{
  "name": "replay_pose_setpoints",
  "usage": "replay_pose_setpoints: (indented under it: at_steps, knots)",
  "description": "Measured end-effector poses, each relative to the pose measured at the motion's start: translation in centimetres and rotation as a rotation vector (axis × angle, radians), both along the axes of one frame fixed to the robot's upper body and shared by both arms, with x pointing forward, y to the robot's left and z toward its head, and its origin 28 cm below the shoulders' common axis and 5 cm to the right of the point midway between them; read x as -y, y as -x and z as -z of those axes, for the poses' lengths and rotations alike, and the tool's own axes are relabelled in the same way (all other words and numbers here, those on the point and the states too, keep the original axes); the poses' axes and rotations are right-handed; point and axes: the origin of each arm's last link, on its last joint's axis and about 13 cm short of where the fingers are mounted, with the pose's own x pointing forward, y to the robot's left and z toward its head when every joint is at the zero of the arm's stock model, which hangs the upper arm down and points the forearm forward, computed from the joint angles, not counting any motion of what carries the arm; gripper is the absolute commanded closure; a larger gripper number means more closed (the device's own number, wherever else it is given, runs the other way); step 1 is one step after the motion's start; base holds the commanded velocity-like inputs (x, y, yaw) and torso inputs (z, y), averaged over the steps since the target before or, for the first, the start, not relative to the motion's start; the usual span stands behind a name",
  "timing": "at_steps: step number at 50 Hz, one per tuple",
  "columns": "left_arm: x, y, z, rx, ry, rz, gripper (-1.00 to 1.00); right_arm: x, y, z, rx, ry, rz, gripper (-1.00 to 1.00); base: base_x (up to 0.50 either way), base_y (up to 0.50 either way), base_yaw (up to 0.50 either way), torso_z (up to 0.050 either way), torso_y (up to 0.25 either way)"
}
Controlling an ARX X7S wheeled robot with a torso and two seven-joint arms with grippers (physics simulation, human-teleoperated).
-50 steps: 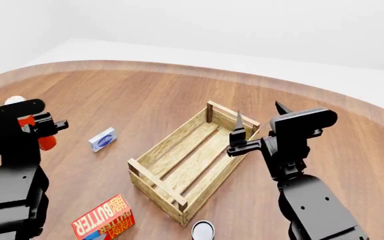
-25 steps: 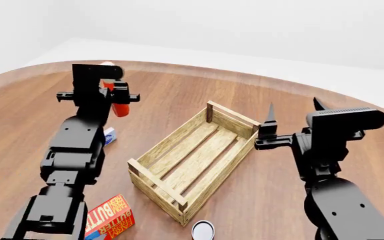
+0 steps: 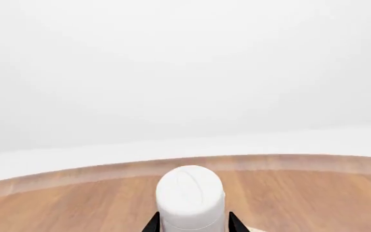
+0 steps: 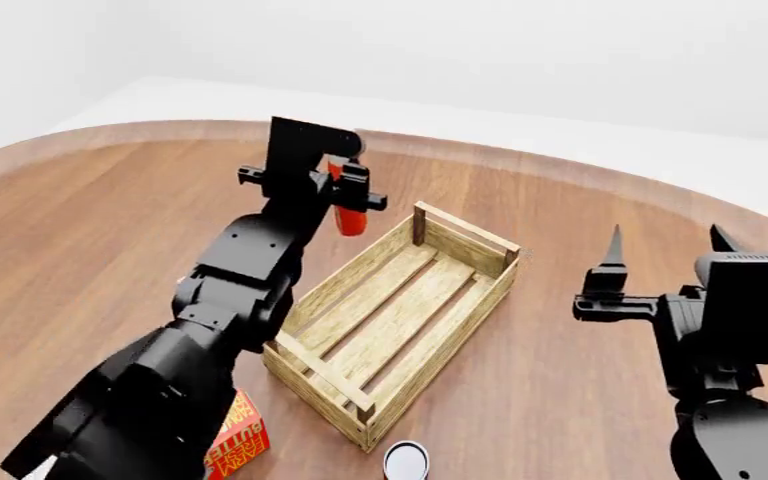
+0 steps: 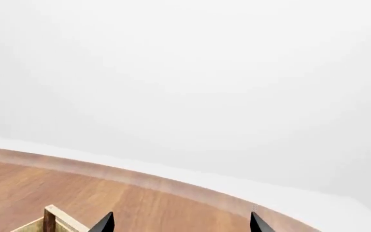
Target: Pick up the ketchup, and put it in the wooden tray.
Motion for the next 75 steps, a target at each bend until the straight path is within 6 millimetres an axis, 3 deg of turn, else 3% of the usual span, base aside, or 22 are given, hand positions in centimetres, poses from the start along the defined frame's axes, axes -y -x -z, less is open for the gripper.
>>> replay_pose_setpoints:
  at_steps: [22, 44, 75]
  knots:
    - [2.3, 0.9, 1.4, -0.048, -0.025, 0.072, 1.0, 1.9, 2.1, 1.0, -0.016, -0.008, 0.061, -1.0, 0.0, 0.0, 0.0, 0.0, 0.0]
    - [2.8, 1.3, 2.2, -0.077, -0.044, 0.086, 1.0, 3.1, 1.2, 2.3, -0.024, -0.014, 0.084, -1.0, 0.0, 0.0, 0.0, 0.0, -0.008]
    - [2.9, 1.5, 2.7, -0.104, -0.048, 0.085, 1.0, 3.3, 0.6, 3.2, -0.026, -0.02, 0.093, -1.0, 0.0, 0.0, 0.0, 0.0, -0.169]
